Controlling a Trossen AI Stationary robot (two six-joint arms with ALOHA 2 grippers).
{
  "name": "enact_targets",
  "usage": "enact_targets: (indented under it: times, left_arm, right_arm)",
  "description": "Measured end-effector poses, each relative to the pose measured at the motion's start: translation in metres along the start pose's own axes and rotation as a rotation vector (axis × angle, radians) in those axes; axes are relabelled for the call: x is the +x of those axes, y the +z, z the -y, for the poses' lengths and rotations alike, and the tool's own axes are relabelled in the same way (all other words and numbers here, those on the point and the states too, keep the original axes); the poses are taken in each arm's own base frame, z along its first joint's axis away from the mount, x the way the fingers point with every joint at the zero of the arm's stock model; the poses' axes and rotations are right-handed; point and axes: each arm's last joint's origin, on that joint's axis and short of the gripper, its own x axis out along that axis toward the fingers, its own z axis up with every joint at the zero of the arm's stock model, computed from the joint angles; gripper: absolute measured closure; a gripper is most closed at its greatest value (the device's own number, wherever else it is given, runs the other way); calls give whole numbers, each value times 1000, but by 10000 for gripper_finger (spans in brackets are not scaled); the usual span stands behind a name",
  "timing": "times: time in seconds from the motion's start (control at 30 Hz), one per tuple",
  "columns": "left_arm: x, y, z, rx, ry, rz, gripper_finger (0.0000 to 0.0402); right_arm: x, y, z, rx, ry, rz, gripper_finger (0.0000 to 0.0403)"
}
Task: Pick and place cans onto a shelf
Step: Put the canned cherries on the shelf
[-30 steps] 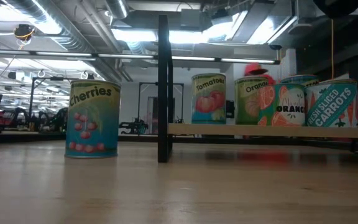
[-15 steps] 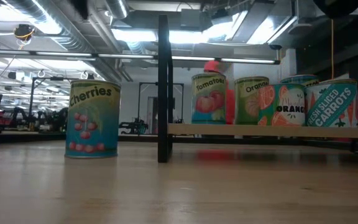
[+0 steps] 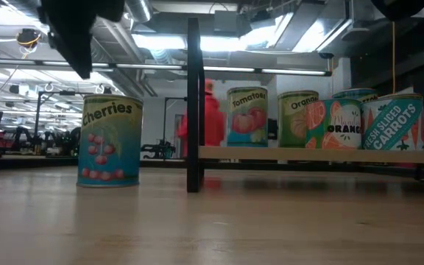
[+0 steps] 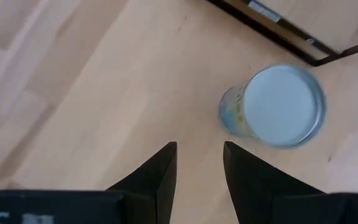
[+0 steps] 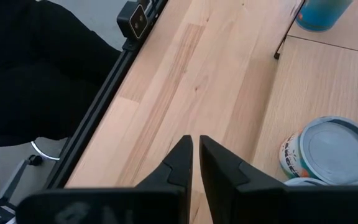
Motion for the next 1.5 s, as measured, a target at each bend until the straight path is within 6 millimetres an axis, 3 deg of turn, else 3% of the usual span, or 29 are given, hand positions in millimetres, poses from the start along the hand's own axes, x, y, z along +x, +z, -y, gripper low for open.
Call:
enact_targets:
  times: [0.33,1.03,1.5]
  left_arm:
    - [25,4,3,-64,-120,61,277]
    - [62,-15,7,-107,-222,108,277]
    - [67,-25,9,-138,-242,95,286]
  right_arm:
    - [0,1,0,0,2,7,368]
    - [0,1,0,28,2,6,368]
    - [0,1,0,26,1,6,368]
